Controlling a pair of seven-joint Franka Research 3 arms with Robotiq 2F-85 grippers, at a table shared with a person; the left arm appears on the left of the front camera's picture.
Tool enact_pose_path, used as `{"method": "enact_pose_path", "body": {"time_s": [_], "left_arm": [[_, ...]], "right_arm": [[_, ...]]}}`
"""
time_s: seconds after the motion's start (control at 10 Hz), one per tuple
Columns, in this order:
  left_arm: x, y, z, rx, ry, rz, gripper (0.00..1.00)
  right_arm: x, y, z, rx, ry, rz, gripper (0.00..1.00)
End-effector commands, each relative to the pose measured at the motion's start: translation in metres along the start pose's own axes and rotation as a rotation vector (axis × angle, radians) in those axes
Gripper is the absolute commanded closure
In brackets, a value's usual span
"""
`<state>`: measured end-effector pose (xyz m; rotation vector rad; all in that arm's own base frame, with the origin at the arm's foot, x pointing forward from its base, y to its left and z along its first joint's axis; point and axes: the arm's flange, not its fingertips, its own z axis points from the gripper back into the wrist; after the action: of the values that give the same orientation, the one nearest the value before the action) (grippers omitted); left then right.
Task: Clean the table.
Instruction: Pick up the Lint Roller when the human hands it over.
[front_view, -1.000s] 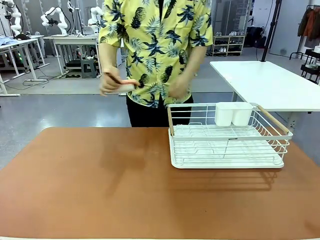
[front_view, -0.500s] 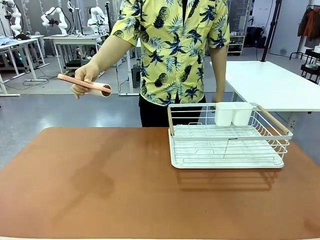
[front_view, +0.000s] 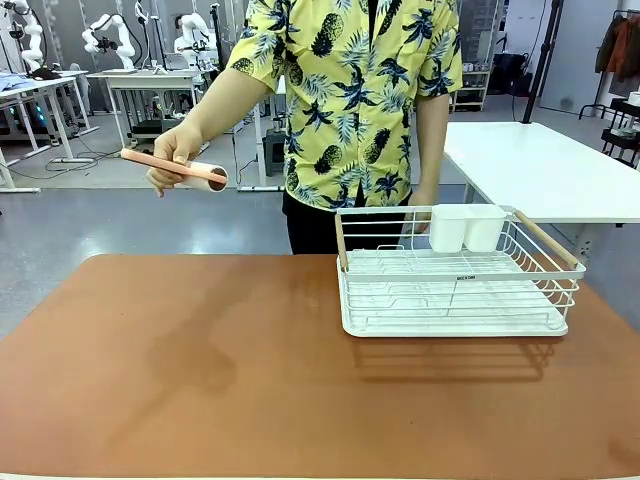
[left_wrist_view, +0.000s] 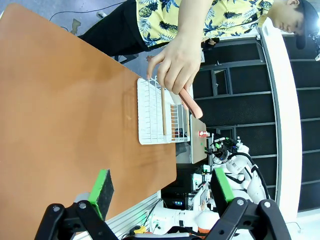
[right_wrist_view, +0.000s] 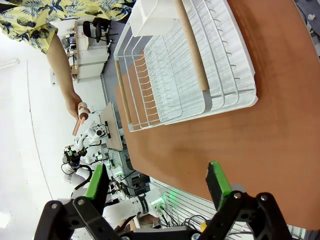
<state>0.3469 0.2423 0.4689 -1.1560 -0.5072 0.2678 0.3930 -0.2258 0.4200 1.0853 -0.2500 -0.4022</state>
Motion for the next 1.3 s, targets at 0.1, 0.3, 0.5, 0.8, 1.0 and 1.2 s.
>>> {"method": "enact_pose_path", "body": {"time_s": [0.1, 0.3, 0.5, 0.8, 1.0, 1.2], "left_arm": [[0.005, -0.014, -0.002, 0.058, -0.023, 0.077, 0.0], [0.008, -0.056, -0.025, 0.102, 0.048, 0.194, 0.0], [0.012, -0.089, -0.062, 0.145, 0.057, 0.306, 0.0], [0.0, -0.126, -0.121, 0.193, 0.057, 0.34, 0.0], [-0.012, -0.131, -0.151, 0.207, 0.008, 0.36, 0.0], [-0.023, -0.127, -0.174, 0.295, 0.019, 0.36, 0.0]], "right_arm": [[-0.001, 0.004, 0.002, 0.003, -0.004, 0.004, 0.0], [-0.001, 0.004, 0.002, 0.003, -0.004, 0.004, 0.0], [-0.001, 0.004, 0.002, 0.003, -0.004, 0.004, 0.0], [-0.001, 0.004, 0.002, 0.003, -0.004, 0.004, 0.0], [-0.001, 0.004, 0.002, 0.003, -0.004, 0.004, 0.0], [-0.001, 0.004, 0.002, 0.003, -0.004, 0.004, 0.0]]}}
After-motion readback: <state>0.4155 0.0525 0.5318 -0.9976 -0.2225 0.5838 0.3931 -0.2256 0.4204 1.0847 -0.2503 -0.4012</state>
